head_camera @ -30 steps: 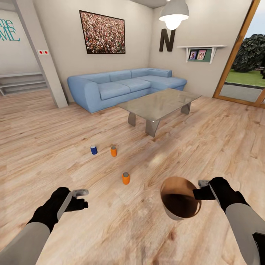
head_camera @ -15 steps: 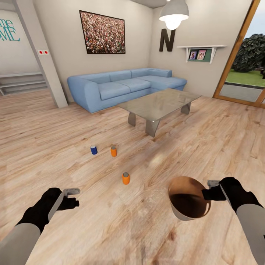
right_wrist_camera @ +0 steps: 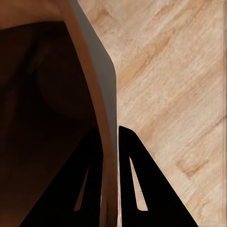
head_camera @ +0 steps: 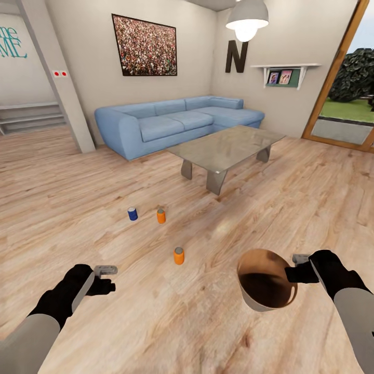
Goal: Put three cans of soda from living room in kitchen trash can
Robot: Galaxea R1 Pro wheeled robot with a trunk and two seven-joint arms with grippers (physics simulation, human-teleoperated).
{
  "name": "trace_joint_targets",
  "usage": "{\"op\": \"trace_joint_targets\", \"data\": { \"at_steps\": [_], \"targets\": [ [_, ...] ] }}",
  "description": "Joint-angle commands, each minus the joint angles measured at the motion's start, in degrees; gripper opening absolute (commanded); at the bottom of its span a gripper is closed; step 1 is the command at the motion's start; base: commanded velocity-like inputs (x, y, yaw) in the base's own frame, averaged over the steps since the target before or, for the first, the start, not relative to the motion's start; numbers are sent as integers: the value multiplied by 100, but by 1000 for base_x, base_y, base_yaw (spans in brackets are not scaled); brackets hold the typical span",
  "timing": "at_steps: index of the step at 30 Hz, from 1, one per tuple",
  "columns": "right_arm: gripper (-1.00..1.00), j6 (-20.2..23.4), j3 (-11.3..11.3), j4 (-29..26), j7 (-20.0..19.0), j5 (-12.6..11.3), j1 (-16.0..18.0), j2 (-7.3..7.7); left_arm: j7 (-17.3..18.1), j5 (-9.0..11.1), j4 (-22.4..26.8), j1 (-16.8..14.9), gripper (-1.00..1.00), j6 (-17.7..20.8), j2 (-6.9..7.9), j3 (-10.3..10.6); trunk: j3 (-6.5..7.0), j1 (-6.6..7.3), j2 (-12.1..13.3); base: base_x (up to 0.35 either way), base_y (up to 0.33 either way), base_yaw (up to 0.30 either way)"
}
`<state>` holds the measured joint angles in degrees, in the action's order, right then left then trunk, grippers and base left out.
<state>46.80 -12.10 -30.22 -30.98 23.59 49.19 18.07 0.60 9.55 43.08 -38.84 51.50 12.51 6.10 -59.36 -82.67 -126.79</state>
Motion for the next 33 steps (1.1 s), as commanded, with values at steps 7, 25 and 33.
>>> {"op": "trace_joint_targets", "data": {
  "at_steps": [7,25,33],
  "targets": [
    [-100,33,-10,-1,-24,-114,3,-30,-7,-5,23,-1,100,24,-118,1,1,0,0,48,6,0],
    [-100,71,0,-8,-99,-113,3,-28,-13,-13,-30,0,100,25,-179,-1,1,0,0,293,0,0],
    [-100,54,-15,-10,-113,-101,7,-3,16,25,8,0,100,37,-185,-12,1,0,0,327,0,0]
  ]
}}
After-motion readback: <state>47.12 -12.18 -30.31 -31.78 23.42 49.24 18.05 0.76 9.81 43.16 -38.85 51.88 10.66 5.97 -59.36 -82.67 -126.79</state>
